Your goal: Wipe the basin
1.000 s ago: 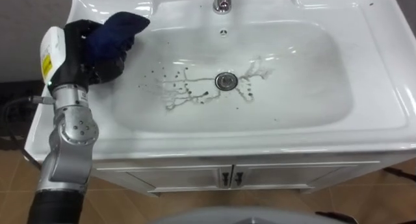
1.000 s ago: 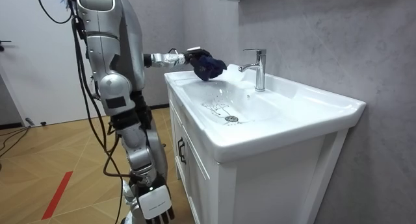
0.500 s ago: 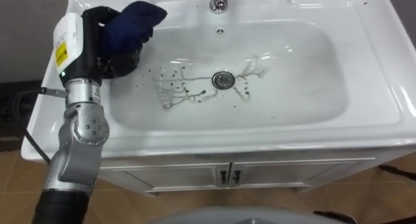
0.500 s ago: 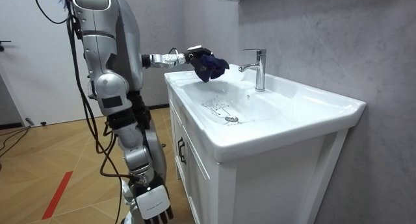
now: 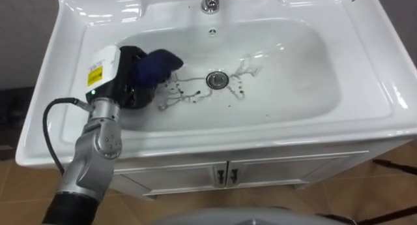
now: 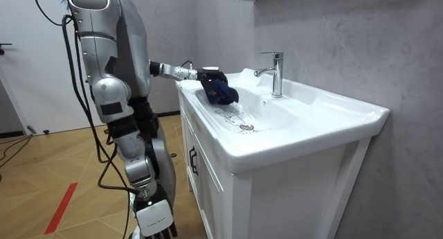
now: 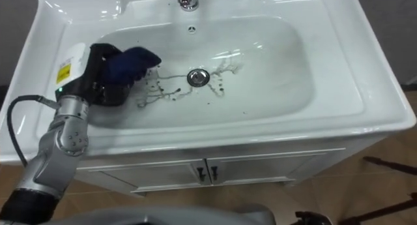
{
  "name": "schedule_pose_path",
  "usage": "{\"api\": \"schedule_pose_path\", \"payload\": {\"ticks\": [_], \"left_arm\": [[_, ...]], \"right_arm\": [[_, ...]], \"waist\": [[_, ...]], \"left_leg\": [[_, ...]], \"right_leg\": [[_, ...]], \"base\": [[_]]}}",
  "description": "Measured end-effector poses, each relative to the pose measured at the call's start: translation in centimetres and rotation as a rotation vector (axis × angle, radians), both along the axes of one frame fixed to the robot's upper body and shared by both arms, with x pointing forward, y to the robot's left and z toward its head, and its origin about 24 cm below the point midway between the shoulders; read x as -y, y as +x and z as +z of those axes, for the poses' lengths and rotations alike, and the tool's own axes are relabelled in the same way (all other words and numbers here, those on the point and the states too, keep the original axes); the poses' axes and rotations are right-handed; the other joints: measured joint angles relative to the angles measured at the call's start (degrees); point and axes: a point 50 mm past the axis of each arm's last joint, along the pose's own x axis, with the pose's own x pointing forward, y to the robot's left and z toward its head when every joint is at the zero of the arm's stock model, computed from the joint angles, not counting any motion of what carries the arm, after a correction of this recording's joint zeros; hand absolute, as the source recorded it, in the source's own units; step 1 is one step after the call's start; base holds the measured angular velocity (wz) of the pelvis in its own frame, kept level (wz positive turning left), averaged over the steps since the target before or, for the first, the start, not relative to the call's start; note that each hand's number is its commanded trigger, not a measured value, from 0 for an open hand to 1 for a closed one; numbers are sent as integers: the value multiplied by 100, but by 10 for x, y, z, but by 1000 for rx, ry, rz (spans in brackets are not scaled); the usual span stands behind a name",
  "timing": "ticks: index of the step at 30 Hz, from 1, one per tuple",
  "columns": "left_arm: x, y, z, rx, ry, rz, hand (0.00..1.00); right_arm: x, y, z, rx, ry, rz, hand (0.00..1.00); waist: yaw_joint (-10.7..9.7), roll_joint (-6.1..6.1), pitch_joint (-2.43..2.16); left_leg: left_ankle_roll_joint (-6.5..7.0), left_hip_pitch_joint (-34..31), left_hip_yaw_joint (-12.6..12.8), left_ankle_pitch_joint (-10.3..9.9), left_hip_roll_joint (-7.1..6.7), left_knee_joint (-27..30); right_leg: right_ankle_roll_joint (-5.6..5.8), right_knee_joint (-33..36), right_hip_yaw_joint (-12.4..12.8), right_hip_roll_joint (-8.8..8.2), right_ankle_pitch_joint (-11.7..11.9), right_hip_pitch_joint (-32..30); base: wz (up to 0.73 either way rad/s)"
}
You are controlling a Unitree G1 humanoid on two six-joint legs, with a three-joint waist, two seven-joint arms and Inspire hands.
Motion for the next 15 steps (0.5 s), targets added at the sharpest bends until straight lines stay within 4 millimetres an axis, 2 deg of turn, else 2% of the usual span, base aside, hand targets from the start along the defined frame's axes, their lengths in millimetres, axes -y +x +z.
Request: {"api": "schedule_pose_path", "payload": {"ticks": [5,8,12,15], "left_arm": [[0,0,-1,-6,46,-12,100],[0,-3,-8,-61,89,-34,100],[4,-7,-28,-192,99,-67,100],[7,-2,-29,-211,125,-89,100]], "right_arm": [[0,2,0,-11,0,18,0],[0,6,1,3,4,31,0],[3,12,3,13,-11,50,0],[5,16,4,16,-24,54,0]], "waist": [[-87,56,4],[-137,62,13],[-161,136,22],[-194,189,25]], "left_leg": [[1,-19,45,-1,7,-23],[2,7,79,-1,13,-28],[4,-62,124,-2,16,-9],[4,-123,127,-2,13,-12]], "right_leg": [[0,81,28,3,0,-47],[-1,114,37,6,0,-56],[-1,198,44,-4,0,-161],[-2,230,42,-10,-1,-235]], "base": [[-3],[-7],[-4],[0]]}}
